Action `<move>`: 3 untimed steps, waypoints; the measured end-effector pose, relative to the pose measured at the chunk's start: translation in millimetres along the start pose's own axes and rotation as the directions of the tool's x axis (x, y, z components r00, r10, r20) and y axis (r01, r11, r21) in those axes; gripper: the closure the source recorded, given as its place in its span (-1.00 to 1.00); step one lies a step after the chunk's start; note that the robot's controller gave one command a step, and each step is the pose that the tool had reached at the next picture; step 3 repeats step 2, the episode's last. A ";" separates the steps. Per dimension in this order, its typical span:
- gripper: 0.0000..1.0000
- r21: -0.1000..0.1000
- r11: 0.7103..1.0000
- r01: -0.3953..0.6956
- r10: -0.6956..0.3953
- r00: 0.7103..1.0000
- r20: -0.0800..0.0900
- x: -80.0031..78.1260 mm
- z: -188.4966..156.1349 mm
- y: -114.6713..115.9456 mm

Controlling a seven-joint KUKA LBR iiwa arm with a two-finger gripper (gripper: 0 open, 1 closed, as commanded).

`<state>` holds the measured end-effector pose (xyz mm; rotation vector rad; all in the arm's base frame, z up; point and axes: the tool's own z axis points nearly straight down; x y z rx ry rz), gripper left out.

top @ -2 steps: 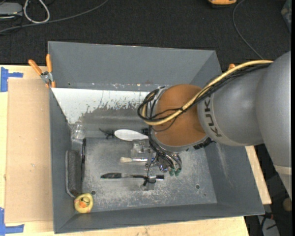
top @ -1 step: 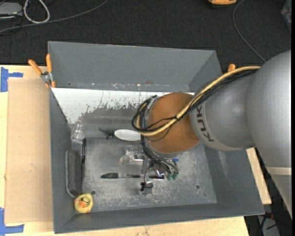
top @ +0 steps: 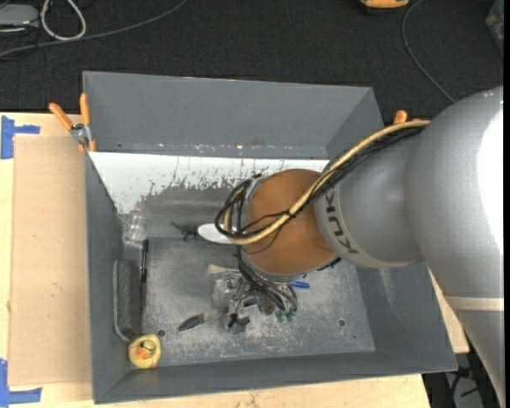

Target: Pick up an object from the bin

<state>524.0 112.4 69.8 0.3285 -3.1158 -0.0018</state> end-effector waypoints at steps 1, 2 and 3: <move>1.00 0.000 1.000 -0.001 0.001 1.000 0.000 0.0 0.0 -0.1; 1.00 0.000 1.000 -0.002 0.002 1.000 -0.006 2.3 -15.2 0.0; 1.00 0.000 1.000 -0.002 0.002 1.000 -0.006 2.3 -15.2 0.0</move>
Offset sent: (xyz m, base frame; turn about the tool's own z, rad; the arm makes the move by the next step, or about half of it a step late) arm 0.0001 0.0000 0.0459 0.0005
